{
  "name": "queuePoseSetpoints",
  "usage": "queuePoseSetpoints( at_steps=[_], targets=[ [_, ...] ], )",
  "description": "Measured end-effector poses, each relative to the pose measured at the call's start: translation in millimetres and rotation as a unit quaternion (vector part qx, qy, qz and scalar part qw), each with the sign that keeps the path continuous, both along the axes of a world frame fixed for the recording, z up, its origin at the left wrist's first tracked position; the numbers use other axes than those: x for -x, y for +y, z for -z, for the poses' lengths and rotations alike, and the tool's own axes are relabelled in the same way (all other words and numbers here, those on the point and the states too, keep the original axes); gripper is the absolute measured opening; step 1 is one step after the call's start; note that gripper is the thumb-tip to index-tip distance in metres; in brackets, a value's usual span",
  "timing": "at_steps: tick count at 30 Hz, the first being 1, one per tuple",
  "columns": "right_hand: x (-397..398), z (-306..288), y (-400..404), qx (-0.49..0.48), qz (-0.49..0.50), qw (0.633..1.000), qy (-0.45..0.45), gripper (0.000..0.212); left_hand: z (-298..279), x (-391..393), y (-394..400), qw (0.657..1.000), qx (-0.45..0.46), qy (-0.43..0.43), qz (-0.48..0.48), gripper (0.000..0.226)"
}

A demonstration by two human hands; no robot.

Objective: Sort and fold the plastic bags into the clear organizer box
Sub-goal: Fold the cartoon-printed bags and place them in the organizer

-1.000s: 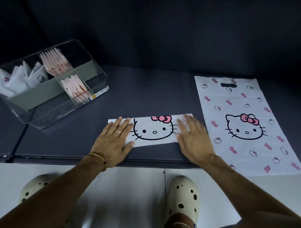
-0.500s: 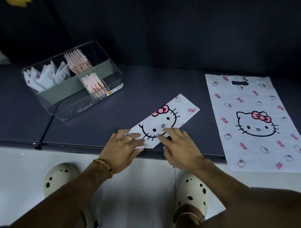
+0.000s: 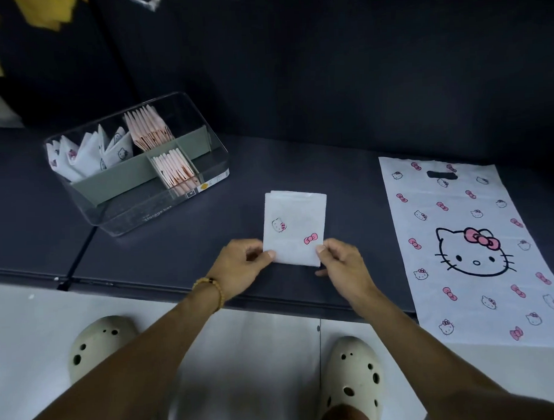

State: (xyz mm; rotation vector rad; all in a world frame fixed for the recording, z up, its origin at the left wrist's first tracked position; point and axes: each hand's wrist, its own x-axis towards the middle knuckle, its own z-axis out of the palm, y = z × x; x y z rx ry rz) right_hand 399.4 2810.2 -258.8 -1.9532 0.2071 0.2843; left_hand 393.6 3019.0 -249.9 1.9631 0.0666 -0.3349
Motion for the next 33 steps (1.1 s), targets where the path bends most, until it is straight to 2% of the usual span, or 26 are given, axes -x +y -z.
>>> queuePoseSetpoints(
  at_steps=[3,6,12,14,15,17,19,21,22,24,26,30,33],
  targets=[
    [-3.5,5.8,6.2,0.074,0.066,0.995,0.005,0.028,7.2,-6.4,-14.1,0.991,-0.122,-0.034,-0.039,0.031],
    [-8.1,8.7,9.0,0.146,0.097,0.985,0.008,0.030,10.5,-12.5,-24.7,0.979,-0.197,-0.013,-0.049,0.034],
    [-20.0,10.4,9.7,0.207,0.073,0.975,0.022,0.031,17.2,-19.8,-31.1,0.960,-0.268,0.002,-0.085,0.018],
    [-23.6,11.0,6.9,0.218,0.066,0.973,0.027,0.031,20.0,-19.7,-31.0,0.942,-0.324,-0.041,-0.080,0.018],
    [-25.7,10.8,5.1,0.223,0.063,0.972,0.029,0.030,21.1,-19.7,-30.2,0.934,-0.342,-0.083,-0.068,0.025],
    [-30.1,9.2,0.8,0.226,0.048,0.973,0.026,0.024,24.0,-20.8,-25.8,0.917,-0.357,-0.179,0.013,0.047],
    [-34.0,6.1,-3.8,0.219,0.016,0.975,0.021,0.017,25.9,-23.9,-20.2,0.880,-0.381,-0.238,0.154,0.063],
    [-35.0,4.3,-7.2,0.222,-0.010,0.975,0.005,0.010,31.0,-24.1,-18.0,0.850,-0.395,-0.234,0.259,0.059],
    [-33.3,3.2,-8.7,0.238,-0.013,0.971,-0.030,0.006,35.5,-21.9,-18.2,0.849,-0.398,-0.215,0.274,0.057],
    [-24.4,4.9,-12.3,0.318,0.000,0.936,-0.153,0.019,42.3,-15.2,-19.6,0.862,-0.404,-0.189,0.240,0.056],
    [-7.4,10.6,-16.6,0.385,-0.017,0.893,-0.232,0.029,44.9,-10.0,-20.1,0.875,-0.407,-0.185,0.187,0.056],
    [27.5,33.5,-26.6,0.458,-0.159,0.858,-0.171,0.061,44.7,-5.2,-21.1,0.870,-0.424,-0.187,0.171,0.056],
    [27.9,41.0,-30.7,0.491,-0.195,0.838,-0.140,0.071,39.7,-3.1,-22.3,0.852,-0.462,-0.172,0.176,0.056]
  ],
)
